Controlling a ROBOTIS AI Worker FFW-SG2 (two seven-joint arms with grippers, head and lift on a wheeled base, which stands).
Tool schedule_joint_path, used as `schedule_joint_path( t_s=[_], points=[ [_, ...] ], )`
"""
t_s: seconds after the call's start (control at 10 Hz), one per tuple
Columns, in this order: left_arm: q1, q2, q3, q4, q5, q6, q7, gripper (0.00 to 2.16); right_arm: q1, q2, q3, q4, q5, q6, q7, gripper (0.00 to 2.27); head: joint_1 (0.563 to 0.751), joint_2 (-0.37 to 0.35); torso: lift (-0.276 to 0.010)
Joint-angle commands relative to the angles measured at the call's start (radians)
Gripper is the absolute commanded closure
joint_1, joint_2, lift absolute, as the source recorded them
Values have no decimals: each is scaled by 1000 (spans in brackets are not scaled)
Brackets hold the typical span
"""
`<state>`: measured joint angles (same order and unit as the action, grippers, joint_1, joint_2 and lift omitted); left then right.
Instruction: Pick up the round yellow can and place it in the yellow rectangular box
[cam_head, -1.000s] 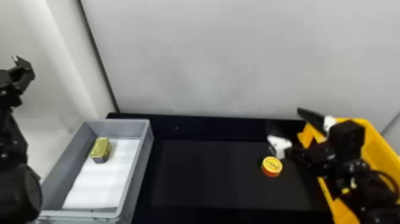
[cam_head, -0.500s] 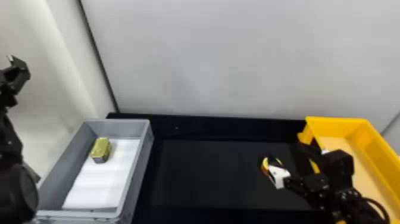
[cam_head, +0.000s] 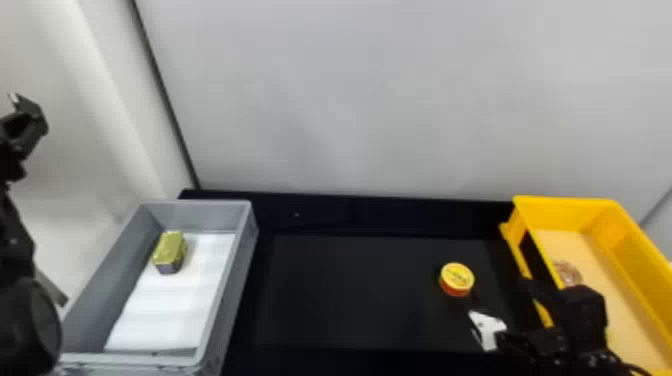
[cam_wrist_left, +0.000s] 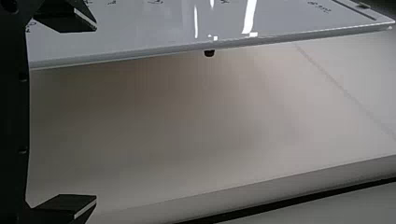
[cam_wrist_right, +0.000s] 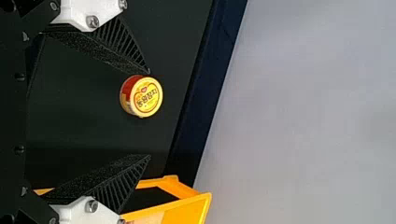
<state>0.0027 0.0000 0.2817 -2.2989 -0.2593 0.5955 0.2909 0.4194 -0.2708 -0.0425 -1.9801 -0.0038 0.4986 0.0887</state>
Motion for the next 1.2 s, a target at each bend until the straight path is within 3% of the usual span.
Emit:
schedule_joint_path(
  t_s=[0.0,1.1],
  points=[
    [-1,-3,-1,-1,0,0,-1,1,-33,4,35,47,-64,-30,-52,174,694,14,-61],
    [-1,-3,-7,1,-1,0,-1,1,-224,5,122,382,-84,-133,-132,180,694,14,-61]
  ],
)
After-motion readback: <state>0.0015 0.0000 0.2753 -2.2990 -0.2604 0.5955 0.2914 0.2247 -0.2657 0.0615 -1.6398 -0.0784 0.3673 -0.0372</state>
